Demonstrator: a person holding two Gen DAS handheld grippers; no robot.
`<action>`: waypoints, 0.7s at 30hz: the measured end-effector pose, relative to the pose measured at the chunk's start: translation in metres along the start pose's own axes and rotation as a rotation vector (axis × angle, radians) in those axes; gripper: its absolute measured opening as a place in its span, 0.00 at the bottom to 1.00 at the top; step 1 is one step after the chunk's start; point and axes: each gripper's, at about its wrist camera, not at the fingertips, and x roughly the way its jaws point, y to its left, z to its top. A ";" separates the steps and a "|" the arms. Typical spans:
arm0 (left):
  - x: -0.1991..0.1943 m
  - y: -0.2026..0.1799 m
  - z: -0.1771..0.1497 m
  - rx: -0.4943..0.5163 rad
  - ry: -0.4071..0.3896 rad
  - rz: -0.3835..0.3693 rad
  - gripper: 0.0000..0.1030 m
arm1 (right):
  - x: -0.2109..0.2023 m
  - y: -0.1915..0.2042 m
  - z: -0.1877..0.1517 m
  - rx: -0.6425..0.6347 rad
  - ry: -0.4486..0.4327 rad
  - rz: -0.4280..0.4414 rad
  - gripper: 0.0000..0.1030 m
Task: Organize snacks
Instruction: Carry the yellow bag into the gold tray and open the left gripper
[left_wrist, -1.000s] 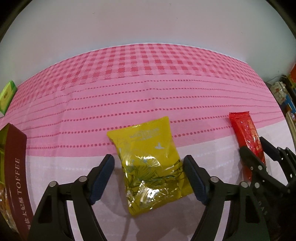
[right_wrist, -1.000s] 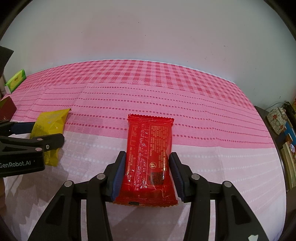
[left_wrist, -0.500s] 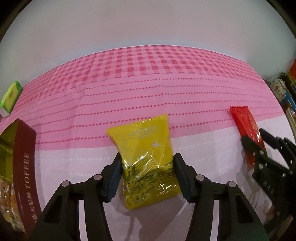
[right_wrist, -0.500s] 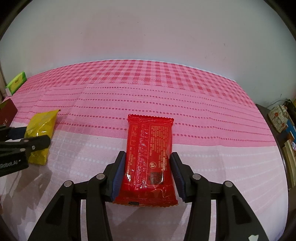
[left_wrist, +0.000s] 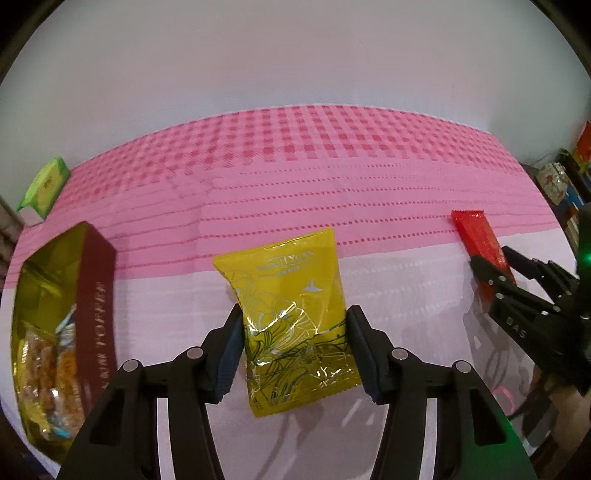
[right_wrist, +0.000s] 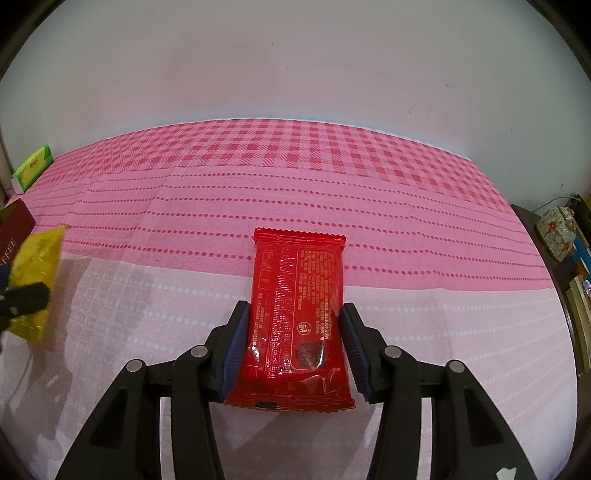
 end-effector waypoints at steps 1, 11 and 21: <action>-0.004 0.002 0.000 -0.003 -0.004 0.001 0.53 | 0.000 -0.001 0.000 0.000 0.000 0.000 0.45; -0.054 0.039 -0.006 0.003 -0.036 0.013 0.53 | 0.000 -0.002 0.000 0.006 0.001 0.006 0.45; -0.099 0.134 -0.017 -0.061 -0.061 0.148 0.53 | 0.000 -0.002 0.000 0.008 0.002 0.008 0.45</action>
